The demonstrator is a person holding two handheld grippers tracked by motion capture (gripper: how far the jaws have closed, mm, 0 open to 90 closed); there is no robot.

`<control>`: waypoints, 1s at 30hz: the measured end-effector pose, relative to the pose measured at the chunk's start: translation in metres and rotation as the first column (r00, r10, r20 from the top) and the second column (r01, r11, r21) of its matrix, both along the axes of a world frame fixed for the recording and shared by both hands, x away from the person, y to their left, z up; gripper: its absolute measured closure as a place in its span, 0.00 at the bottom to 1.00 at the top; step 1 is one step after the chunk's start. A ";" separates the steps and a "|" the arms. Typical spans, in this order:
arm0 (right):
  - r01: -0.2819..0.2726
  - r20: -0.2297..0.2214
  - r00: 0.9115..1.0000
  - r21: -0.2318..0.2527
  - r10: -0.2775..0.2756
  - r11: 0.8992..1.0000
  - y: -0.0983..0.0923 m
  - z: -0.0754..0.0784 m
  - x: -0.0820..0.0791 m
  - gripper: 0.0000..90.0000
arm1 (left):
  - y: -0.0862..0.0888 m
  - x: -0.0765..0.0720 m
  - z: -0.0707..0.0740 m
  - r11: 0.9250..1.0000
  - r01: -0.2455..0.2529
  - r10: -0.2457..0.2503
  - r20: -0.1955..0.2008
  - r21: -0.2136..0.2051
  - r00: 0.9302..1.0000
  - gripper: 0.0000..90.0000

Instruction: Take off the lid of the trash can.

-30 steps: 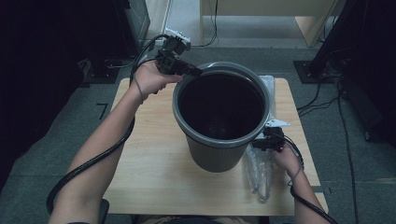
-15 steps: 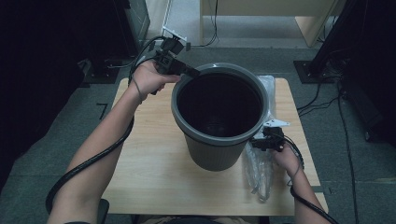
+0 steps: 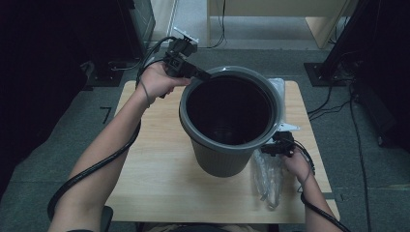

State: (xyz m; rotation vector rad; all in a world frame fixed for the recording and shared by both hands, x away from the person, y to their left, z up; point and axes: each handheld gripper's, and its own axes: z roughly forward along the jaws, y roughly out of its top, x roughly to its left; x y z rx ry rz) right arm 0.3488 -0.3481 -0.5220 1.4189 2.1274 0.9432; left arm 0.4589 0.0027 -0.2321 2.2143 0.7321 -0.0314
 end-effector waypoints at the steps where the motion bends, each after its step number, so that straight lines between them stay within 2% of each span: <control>1: -0.002 -0.001 1.000 0.000 0.002 1.000 0.000 0.000 0.000 0.17 | 0.003 0.000 0.001 1.000 -0.001 0.001 0.000 -0.003 1.000 0.87; 6: -0.013 -0.008 1.000 -0.011 0.013 1.000 -0.001 0.002 0.000 0.17 | 0.014 0.001 0.004 1.000 -0.020 0.020 0.004 0.000 1.000 0.87; 9: -0.006 -0.005 1.000 0.000 0.006 1.000 -0.002 0.004 0.000 0.17 | 0.021 0.000 0.005 1.000 -0.025 0.025 0.008 0.001 1.000 0.87; 19: 0.011 0.031 0.999 0.030 -0.012 0.999 -0.007 0.010 0.000 0.17 | 0.041 0.000 0.007 0.999 -0.041 0.041 0.008 -0.001 0.999 0.87; 30: 0.007 0.066 0.998 0.029 -0.009 1.000 -0.016 0.014 -0.001 0.17 | 0.060 -0.003 0.010 0.998 -0.061 0.061 0.019 0.005 0.998 0.87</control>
